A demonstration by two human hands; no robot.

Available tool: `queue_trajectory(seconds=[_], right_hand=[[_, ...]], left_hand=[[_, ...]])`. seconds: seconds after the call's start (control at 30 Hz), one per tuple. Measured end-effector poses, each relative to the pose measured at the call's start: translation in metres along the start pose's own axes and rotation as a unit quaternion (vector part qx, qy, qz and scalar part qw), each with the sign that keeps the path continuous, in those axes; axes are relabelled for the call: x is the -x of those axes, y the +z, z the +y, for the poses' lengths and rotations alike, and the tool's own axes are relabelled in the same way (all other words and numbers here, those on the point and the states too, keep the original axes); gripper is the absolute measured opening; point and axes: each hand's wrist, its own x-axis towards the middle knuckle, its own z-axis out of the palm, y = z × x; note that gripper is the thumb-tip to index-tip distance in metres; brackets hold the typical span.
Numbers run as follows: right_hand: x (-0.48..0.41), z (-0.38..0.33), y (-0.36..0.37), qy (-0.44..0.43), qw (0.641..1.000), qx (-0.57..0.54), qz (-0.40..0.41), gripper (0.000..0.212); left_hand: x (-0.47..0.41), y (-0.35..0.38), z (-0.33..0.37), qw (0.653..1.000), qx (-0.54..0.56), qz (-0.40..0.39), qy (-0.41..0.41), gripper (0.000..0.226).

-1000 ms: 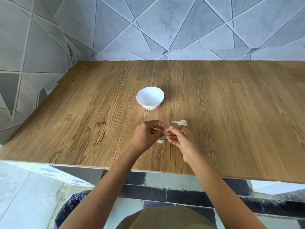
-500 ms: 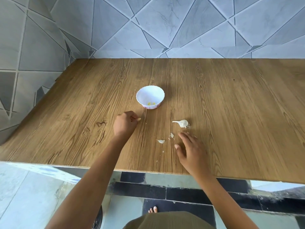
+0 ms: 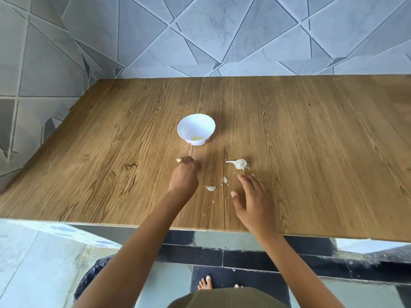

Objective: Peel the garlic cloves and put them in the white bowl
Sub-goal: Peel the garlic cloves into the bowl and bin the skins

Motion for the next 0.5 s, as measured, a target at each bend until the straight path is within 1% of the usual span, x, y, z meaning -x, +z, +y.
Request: queue_trajectory(seconds=[0.07,0.13,0.23,0.3,0.37,0.43,0.5], right_hand=[[0.000,0.001,0.000,0.007,1.000,0.003,0.007,0.050],[-0.001,0.002,-0.001,0.014,1.000,0.000,0.008,0.049],[0.001,0.007,-0.005,0.005,0.999,0.046,-0.001,0.045],[0.002,0.012,-0.007,0.000,0.997,0.071,-0.009,0.051],[0.003,0.014,-0.009,-0.004,0.997,0.078,-0.015,0.056],[0.003,0.015,-0.010,-0.008,0.997,0.073,-0.011,0.052],[0.003,0.016,-0.010,-0.010,0.999,0.051,0.004,0.044]], left_hand=[[0.011,0.003,0.007,1.000,0.002,-0.003,0.018,0.051],[0.027,0.006,0.017,0.998,0.005,-0.016,0.059,0.049],[0.031,0.004,0.026,0.993,0.012,-0.044,0.106,0.045],[0.018,0.001,0.029,0.992,0.030,-0.031,0.116,0.043],[0.006,-0.003,0.036,0.986,0.040,-0.035,0.155,0.047],[0.001,-0.005,0.045,0.975,0.042,-0.073,0.206,0.049],[0.005,-0.006,0.044,0.967,0.040,-0.092,0.234,0.047]])
